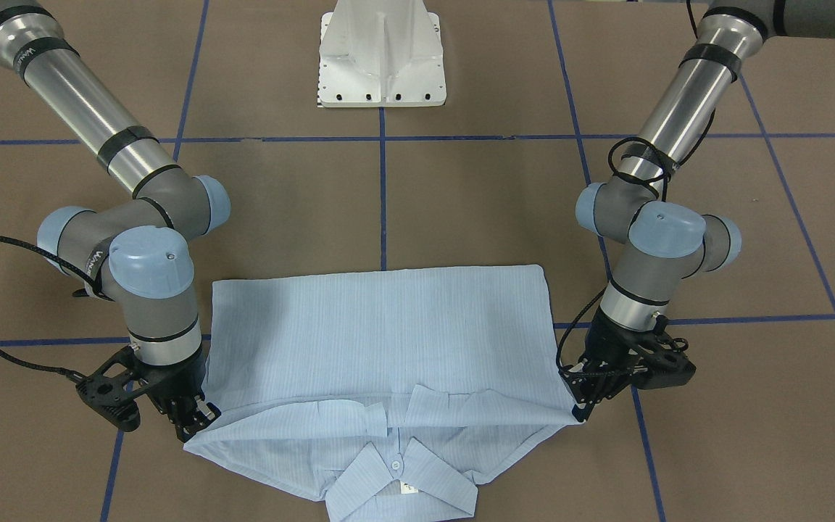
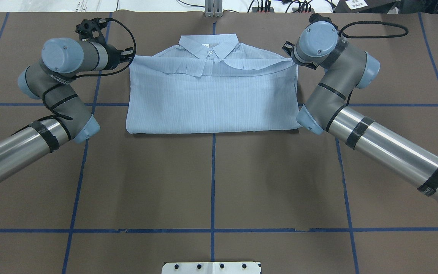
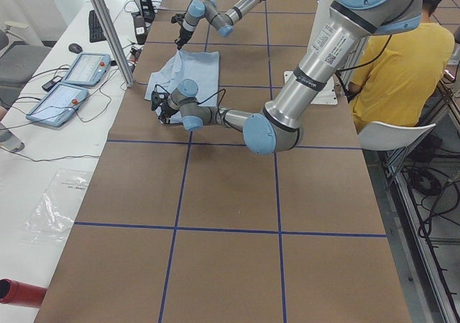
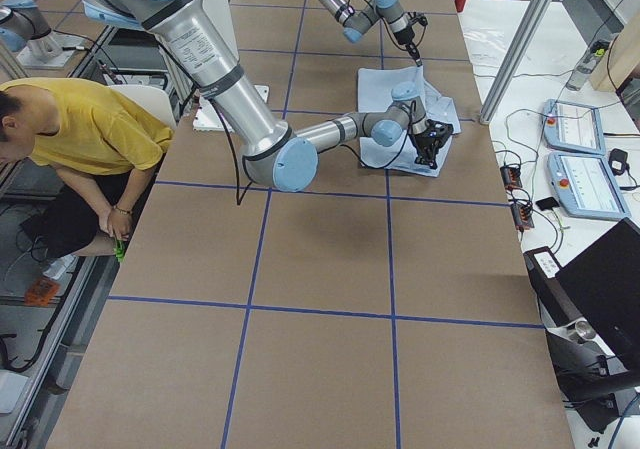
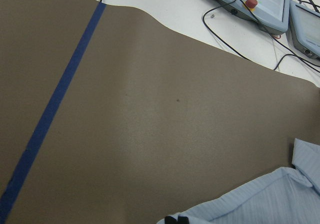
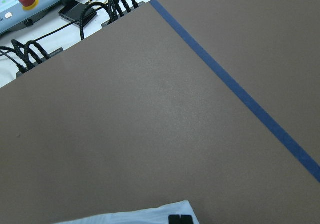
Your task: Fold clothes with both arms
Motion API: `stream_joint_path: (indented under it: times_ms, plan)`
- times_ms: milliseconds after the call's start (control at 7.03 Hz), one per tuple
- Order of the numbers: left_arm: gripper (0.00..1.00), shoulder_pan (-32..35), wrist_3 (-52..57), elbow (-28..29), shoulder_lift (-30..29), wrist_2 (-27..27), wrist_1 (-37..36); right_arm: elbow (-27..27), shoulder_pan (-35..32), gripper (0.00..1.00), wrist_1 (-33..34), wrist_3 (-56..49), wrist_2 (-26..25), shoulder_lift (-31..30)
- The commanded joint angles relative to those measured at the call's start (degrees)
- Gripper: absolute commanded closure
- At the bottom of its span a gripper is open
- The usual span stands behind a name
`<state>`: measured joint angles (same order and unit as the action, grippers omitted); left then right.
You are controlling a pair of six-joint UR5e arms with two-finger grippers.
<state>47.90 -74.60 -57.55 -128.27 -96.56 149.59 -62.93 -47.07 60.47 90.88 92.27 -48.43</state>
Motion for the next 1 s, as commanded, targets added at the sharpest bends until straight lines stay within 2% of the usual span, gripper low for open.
stream_joint_path:
  times_ms: [0, 142, 284, 427, 569, 853]
  plan:
    - [0.75, 0.09, 0.41, 0.07, 0.04, -0.03, 0.0, 0.0, -0.04, 0.49, 0.0, 0.08, -0.16, 0.09]
    - [0.44, 0.09, 0.42, -0.02, 0.04, -0.04, 0.08, 0.0, 0.05, 0.26, 0.0, 0.09, -0.16, 0.35]
    - [0.38, 0.17, 0.42, -0.19, 0.04, -0.04, 0.17, -0.08, 0.05, 0.01, 0.09, 0.17, -0.6, 0.53]
    - [0.39, 1.57, 0.5, -0.37, 0.12, -0.21, 0.17, -1.39, 0.05, 0.0, -0.17, 0.96, -0.78, 0.27]
    - [0.39, 2.28, 2.68, -0.46, 0.13, -0.3, 0.35, -7.67, 1.27, 0.0, 0.0, 2.79, -0.78, -2.43]
    - [0.39, 2.46, 2.79, -0.55, 0.13, -0.3, 0.52, -28.29, 8.28, 0.0, 0.53, 6.24, -4.37, -19.0]
